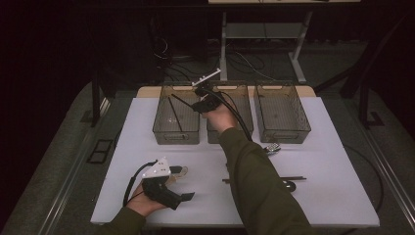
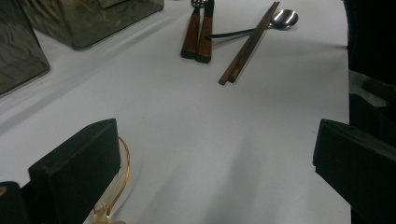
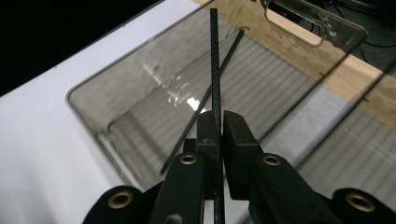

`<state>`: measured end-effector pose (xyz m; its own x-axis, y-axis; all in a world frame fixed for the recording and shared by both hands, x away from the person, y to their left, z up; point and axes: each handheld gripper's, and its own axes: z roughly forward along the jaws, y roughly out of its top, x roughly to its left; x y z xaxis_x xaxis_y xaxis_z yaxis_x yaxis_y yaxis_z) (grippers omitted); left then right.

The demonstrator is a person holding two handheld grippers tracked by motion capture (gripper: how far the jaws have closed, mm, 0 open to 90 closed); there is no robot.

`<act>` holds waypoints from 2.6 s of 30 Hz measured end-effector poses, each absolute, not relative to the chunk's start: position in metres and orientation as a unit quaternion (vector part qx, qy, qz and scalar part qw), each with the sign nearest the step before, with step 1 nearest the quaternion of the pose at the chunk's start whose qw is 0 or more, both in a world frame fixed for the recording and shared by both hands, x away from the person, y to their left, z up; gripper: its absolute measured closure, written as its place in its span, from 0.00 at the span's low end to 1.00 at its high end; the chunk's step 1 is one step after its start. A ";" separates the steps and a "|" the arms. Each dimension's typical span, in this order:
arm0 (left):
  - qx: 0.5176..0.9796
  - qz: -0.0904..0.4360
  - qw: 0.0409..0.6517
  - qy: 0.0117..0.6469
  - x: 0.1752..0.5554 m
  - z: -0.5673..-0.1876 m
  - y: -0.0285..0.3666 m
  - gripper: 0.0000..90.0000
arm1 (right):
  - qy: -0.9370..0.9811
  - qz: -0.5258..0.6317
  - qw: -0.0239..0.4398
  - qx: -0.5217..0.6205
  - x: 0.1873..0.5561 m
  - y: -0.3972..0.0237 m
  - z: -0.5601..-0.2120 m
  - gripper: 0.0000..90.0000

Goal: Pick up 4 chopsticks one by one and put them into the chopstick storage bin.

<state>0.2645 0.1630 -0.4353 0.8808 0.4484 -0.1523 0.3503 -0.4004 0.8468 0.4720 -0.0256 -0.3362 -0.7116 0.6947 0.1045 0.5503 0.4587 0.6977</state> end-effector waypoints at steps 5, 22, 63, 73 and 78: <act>0.834 0.050 0.495 0.238 0.264 -0.435 0.163 0.00 | 0.851 0.344 0.106 0.382 0.486 -0.004 -0.345 0.95; 0.833 0.048 0.496 0.239 0.266 -0.435 0.163 0.00 | 0.843 0.350 0.118 0.391 0.503 0.031 -0.355 0.79; 0.833 0.048 0.496 0.240 0.265 -0.435 0.163 0.00 | 0.836 0.424 0.078 0.340 0.424 -0.106 -0.330 0.40; 0.834 0.047 0.494 0.242 0.265 -0.436 0.163 0.00 | 0.843 0.421 0.064 0.329 0.387 -0.136 -0.343 0.63; 0.834 0.046 0.494 0.242 0.265 -0.436 0.163 0.00 | 0.852 0.413 0.046 0.319 0.371 -0.150 -0.357 0.77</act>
<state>0.2646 0.1629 -0.4362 0.8785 0.4493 -0.1625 0.3581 -0.3941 0.8464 0.3713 -0.1505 -0.3572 -0.7927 0.5807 0.1855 0.5049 0.4550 0.7335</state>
